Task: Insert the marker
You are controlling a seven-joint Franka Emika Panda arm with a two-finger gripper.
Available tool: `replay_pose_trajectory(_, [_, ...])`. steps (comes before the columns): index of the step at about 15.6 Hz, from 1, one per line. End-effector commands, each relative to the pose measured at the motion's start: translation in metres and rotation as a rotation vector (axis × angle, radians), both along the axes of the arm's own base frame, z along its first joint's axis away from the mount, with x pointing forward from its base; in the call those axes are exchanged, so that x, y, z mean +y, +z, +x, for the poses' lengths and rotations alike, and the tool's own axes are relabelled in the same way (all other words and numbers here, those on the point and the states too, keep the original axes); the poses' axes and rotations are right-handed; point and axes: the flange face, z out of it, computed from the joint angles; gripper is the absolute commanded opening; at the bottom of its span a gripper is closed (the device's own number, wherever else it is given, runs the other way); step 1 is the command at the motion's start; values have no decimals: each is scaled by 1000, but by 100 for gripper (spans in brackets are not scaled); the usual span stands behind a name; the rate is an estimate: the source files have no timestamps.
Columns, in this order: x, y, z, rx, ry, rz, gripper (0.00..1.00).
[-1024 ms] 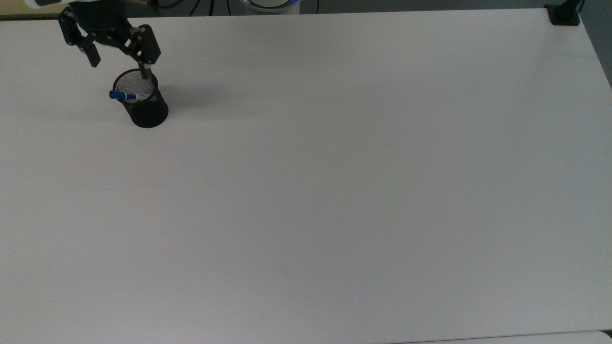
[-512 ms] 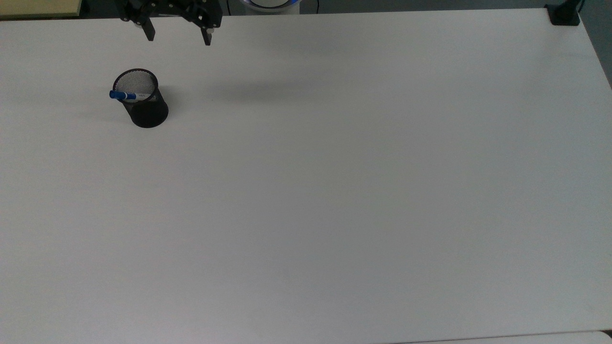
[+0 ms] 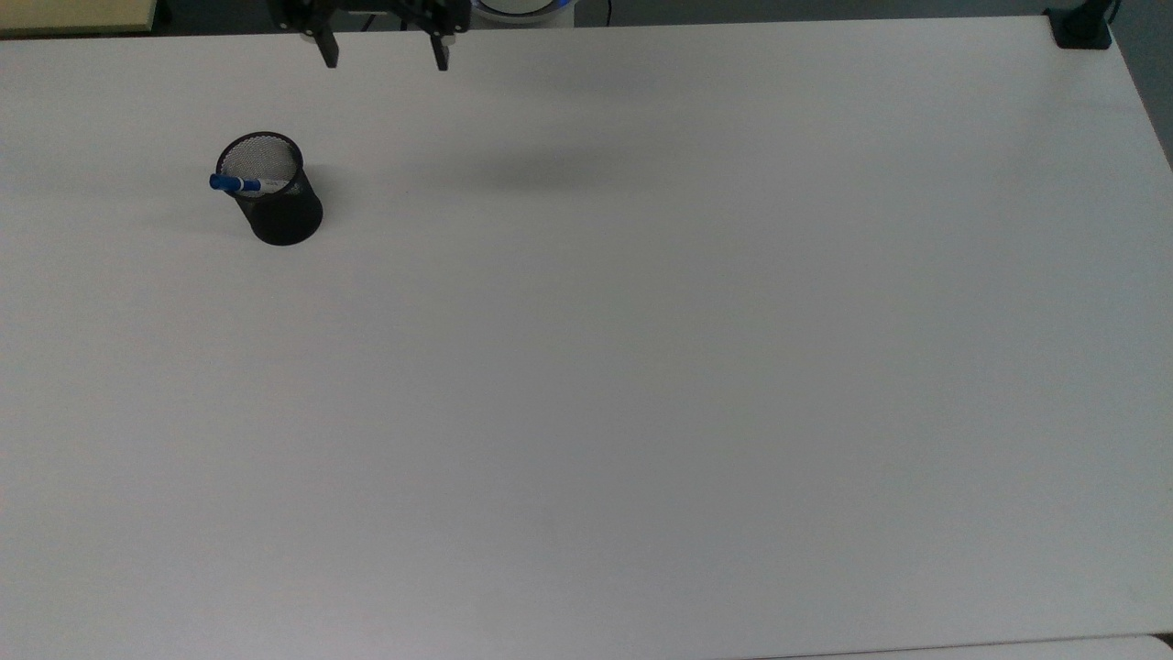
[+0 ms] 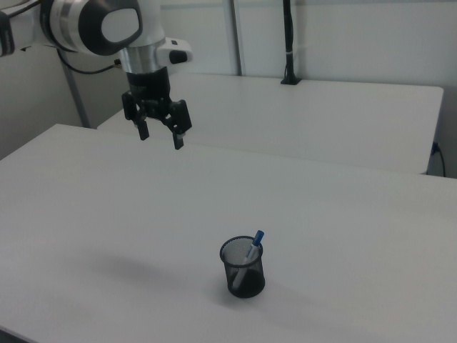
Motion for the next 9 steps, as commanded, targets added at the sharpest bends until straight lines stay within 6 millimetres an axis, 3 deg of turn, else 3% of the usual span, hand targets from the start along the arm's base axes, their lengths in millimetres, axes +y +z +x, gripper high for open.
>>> replay_pose_trajectory(1, [31,-7,0,32,-3,-29,100])
replay_pose_trajectory(9, [32,-3,-1,22,-57,-27,100])
